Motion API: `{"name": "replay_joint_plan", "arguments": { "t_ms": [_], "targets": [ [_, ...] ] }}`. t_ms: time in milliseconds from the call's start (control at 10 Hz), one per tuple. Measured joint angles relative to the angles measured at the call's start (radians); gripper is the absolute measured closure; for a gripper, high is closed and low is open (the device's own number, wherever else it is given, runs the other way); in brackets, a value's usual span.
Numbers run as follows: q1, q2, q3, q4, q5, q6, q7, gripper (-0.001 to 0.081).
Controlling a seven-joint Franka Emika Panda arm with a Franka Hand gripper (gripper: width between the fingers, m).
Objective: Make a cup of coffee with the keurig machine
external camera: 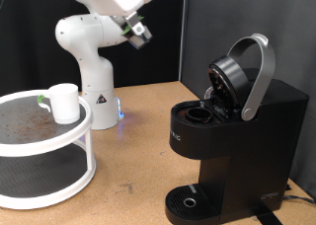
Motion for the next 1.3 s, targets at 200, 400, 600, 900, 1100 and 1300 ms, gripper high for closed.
{"name": "replay_joint_plan", "arguments": {
  "t_ms": [200,400,600,900,1100,1300],
  "targets": [
    [0.002,0.016,0.009,0.008,0.001,0.015,0.016,0.0337],
    [0.003,0.017,0.014,0.003,-0.003,0.014,0.021,0.0337],
    [0.004,0.026,0.049,-0.005,-0.008,0.063,0.075,0.0337],
    [0.011,0.05,0.103,-0.007,-0.001,0.104,0.157,0.0337],
    [0.015,0.054,0.12,-0.009,0.0,0.104,0.163,0.0337],
    [0.015,0.058,0.133,-0.009,0.001,0.109,0.173,0.0337]
  ]
}}
